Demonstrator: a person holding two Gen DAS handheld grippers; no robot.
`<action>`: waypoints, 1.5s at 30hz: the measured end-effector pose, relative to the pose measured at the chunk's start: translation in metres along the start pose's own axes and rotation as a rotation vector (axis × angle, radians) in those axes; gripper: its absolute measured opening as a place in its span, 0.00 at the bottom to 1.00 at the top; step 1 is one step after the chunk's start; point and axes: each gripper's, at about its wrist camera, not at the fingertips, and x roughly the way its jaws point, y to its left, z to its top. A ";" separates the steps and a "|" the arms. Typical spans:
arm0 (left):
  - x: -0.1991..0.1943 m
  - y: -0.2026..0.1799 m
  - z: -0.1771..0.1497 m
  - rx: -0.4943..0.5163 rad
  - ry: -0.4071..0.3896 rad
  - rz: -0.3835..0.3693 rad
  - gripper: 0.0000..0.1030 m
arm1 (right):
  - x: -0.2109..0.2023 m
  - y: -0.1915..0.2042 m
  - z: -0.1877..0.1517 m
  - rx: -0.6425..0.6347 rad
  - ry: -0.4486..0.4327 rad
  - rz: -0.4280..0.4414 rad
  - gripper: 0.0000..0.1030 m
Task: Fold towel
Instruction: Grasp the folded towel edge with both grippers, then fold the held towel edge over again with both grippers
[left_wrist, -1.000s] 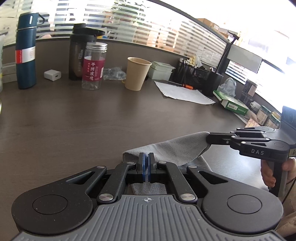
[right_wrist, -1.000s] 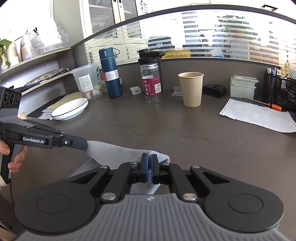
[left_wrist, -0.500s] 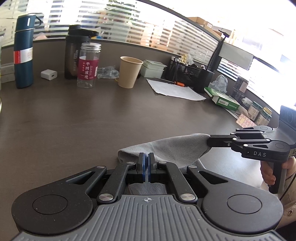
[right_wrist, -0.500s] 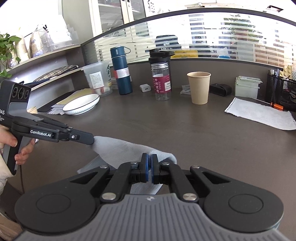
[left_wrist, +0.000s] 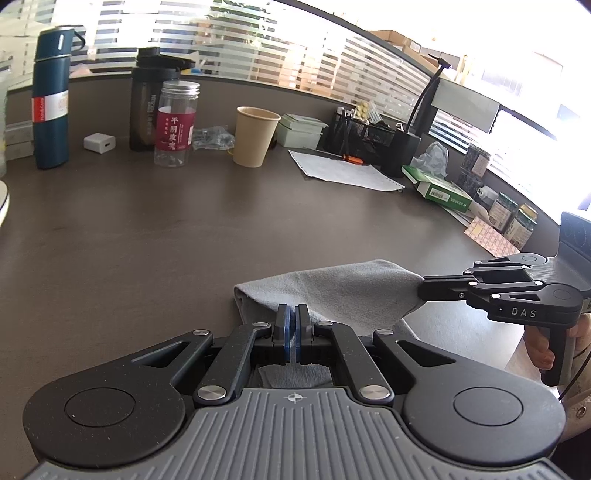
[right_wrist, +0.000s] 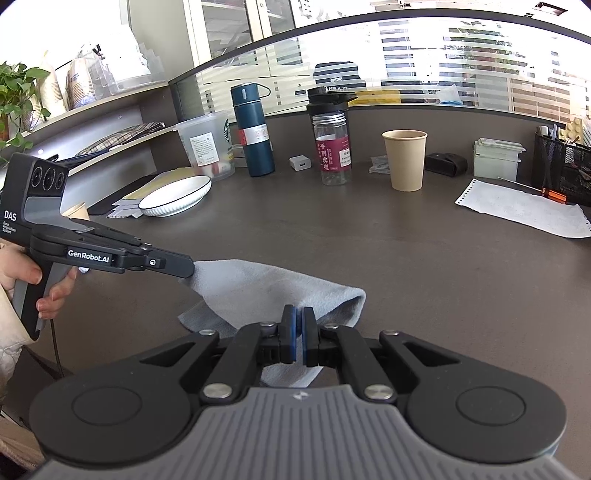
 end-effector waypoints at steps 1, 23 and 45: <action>0.001 0.000 -0.002 -0.002 0.006 0.000 0.04 | 0.000 0.001 -0.001 0.001 0.001 0.000 0.04; -0.002 0.002 -0.013 -0.009 0.029 0.000 0.04 | -0.007 0.010 -0.018 0.008 0.036 0.003 0.04; -0.024 0.016 -0.016 -0.010 0.001 0.084 0.17 | -0.017 -0.005 -0.020 0.015 0.031 -0.089 0.26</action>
